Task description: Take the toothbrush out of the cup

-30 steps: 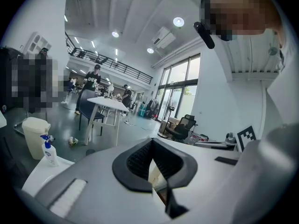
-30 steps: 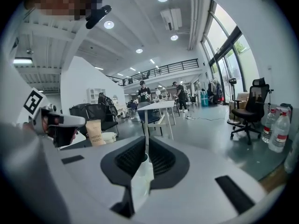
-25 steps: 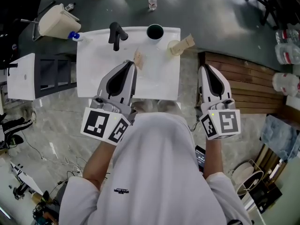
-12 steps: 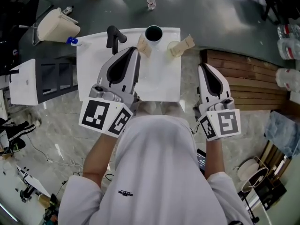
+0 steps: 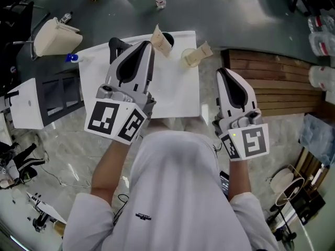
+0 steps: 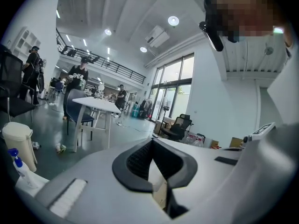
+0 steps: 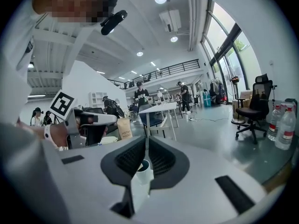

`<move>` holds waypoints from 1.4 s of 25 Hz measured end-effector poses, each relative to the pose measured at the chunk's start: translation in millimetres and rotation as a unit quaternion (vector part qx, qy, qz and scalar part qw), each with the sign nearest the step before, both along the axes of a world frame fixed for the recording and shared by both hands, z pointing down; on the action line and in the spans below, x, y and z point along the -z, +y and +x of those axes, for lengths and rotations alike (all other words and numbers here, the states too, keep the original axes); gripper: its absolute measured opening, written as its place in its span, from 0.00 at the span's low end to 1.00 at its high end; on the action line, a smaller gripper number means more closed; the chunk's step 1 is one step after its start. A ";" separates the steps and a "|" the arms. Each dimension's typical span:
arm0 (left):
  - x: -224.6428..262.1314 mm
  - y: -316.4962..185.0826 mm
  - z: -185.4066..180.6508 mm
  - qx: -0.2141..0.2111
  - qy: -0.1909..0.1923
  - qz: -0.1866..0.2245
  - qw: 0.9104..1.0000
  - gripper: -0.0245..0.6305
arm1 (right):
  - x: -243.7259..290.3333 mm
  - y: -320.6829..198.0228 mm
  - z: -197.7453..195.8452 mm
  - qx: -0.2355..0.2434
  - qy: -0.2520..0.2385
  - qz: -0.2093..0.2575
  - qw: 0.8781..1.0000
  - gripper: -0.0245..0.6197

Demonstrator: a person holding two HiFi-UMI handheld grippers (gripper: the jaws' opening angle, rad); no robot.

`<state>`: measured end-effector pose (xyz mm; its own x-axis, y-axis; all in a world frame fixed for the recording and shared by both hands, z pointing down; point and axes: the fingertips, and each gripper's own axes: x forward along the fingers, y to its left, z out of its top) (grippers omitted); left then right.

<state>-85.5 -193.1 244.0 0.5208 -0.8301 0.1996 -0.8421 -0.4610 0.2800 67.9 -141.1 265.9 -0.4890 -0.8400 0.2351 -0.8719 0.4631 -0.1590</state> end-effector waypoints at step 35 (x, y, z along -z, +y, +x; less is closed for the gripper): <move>-147.6 -50.6 -33.4 0.057 -0.037 -0.081 0.994 0.05 | -95.8 -17.1 -16.5 -0.014 -0.009 -0.103 0.995 0.07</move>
